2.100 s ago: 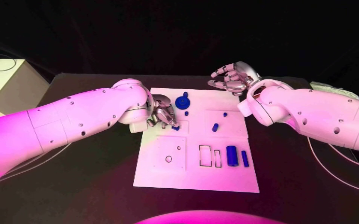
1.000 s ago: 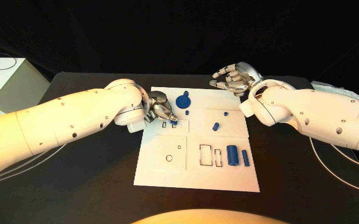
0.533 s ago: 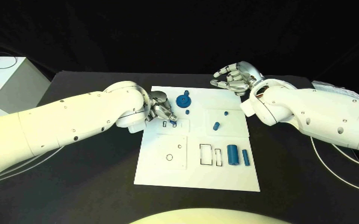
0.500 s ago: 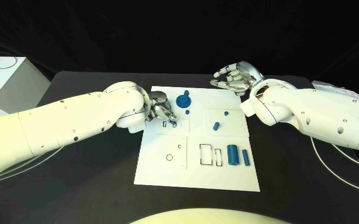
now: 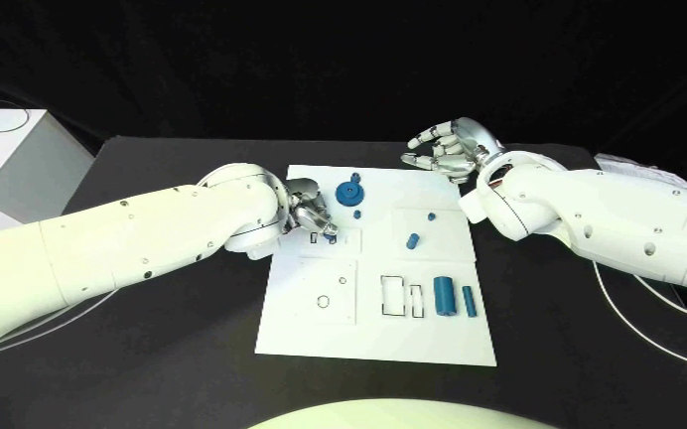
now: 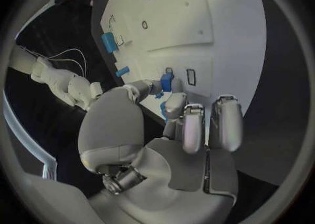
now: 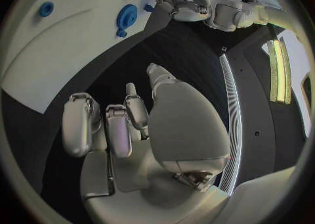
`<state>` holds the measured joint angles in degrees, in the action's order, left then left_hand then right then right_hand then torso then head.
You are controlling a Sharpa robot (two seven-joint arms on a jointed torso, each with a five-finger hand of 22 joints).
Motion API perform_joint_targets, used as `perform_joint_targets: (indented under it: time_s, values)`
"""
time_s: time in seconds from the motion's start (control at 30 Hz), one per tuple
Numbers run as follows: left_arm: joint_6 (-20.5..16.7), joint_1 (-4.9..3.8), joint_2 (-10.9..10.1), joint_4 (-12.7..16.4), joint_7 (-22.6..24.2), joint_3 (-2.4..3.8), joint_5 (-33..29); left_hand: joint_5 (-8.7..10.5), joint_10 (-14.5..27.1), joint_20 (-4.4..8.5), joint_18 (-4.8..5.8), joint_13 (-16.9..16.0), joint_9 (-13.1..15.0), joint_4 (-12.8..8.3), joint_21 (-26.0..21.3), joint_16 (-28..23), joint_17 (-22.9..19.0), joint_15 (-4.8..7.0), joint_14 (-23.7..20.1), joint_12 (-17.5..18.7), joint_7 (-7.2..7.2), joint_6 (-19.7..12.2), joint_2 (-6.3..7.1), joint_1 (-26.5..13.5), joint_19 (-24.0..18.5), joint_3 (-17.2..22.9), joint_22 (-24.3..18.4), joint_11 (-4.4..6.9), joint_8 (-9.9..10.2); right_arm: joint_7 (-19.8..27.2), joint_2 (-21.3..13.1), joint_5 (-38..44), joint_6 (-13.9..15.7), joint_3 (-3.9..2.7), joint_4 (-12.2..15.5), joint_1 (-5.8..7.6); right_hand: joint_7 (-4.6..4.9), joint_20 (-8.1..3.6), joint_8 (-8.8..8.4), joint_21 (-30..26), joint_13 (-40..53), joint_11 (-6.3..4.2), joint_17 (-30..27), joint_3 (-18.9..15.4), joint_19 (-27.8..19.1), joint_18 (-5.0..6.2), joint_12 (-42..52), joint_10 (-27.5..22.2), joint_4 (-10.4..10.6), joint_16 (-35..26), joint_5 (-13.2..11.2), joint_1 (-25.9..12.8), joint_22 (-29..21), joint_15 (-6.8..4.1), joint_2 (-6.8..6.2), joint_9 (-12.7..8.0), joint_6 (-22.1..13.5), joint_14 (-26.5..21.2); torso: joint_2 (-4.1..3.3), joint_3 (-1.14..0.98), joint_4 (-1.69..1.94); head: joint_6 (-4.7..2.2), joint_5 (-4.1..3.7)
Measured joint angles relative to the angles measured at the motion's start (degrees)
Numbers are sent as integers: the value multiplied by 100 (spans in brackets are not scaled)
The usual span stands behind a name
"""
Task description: Assemble the parts on the task board
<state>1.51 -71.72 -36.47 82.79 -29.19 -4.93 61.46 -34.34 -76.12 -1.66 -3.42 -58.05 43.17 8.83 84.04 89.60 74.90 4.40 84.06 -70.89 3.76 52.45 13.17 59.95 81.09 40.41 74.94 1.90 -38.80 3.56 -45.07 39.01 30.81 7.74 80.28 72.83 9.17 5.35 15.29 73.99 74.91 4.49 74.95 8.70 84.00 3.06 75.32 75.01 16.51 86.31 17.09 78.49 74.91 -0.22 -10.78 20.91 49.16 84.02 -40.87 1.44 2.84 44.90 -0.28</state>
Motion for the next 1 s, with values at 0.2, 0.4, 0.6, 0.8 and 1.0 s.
perform_joint_targets:
  time_s: [0.2,0.4,0.6,0.8,1.0]
  values:
    - [-34,6,3,4,10,-3,10,1,0,0,0,-14,5,-16,0,0,0,0,0,0,-1,1,-6,6,0,-16,0,0,0,-1,1,0,-6,0,-2,-2,0,0,0,0,0,0,0,0,0,0,0,0,0,0,0,0,0,0,0,5,0,0,-1,-1,0,20,8]
    - [-35,7,4,5,17,-4,8,1,0,0,0,-14,86,-16,21,0,3,0,0,0,-1,1,-7,7,0,-16,-1,0,2,-3,8,0,-16,0,-5,-7,0,0,0,0,0,0,-1,0,0,0,0,0,0,0,0,-30,-1,0,30,4,0,0,-1,-3,0,40,9]
    - [-9,7,5,6,22,-4,-1,2,1,0,-1,7,198,-16,22,0,5,20,-21,0,-1,1,-14,14,0,-16,-1,-1,9,-6,12,0,-33,0,-9,-17,0,0,0,0,-1,0,-1,0,0,0,0,0,0,0,0,-30,4,0,30,4,0,0,-1,-3,0,47,20]
    - [29,7,3,4,29,-5,-5,4,1,0,-2,7,201,-16,21,0,4,20,-21,0,-1,1,-20,20,-1,-16,-1,-1,-11,-9,14,0,-49,0,-12,-21,0,0,0,0,-1,0,-1,0,0,0,0,0,0,0,21,-30,4,0,30,4,0,0,-1,-4,0,56,28]
    - [72,6,1,4,35,-7,-6,6,1,0,-1,7,364,-16,21,0,4,20,-21,0,-1,1,-20,21,-1,-16,-2,-1,-11,-11,14,0,-64,0,-14,-24,0,0,0,0,-1,0,-2,0,0,0,0,0,0,0,21,-30,3,0,30,4,0,0,-1,-4,-1,65,34]
